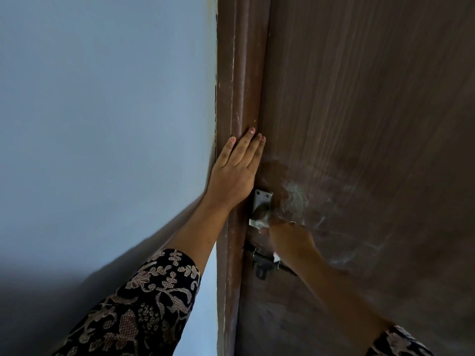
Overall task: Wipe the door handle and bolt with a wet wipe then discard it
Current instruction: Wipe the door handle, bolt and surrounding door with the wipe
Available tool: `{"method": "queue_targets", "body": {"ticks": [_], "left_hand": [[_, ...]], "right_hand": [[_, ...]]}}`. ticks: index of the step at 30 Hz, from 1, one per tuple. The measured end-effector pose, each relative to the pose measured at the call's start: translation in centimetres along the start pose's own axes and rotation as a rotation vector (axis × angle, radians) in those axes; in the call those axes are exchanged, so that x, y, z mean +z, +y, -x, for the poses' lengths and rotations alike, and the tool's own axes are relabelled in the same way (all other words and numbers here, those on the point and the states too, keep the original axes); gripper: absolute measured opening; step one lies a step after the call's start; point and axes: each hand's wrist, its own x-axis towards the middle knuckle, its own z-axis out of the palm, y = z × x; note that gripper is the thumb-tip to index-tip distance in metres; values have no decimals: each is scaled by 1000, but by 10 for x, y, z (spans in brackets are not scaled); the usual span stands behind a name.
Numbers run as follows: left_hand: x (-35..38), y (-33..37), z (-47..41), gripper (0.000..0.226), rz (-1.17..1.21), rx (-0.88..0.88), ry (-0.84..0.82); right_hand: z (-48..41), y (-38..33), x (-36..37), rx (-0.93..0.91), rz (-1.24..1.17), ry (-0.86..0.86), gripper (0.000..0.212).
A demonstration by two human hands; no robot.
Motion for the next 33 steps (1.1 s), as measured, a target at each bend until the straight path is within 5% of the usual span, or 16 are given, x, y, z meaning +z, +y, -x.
{"method": "queue_targets", "body": {"ticks": [6, 13, 17, 21, 26, 33], "left_hand": [[3, 1, 0, 48, 5, -12, 9], [3, 2, 0, 49, -1, -6, -8], [4, 1, 1, 49, -12, -6, 3], [5, 0, 1, 49, -6, -8, -1], [6, 1, 2, 48, -14, -7, 17], [2, 1, 1, 48, -26, 2, 20]], "right_hand": [[15, 24, 4, 93, -121, -2, 51], [-9, -20, 13, 36, 173, 36, 39], [-22, -5, 14, -8, -104, -54, 39], [-13, 26, 2, 53, -582, -380, 37], [16, 34, -3, 238, -986, -275, 45], [-4, 0, 0, 67, -520, -16, 26]]}}
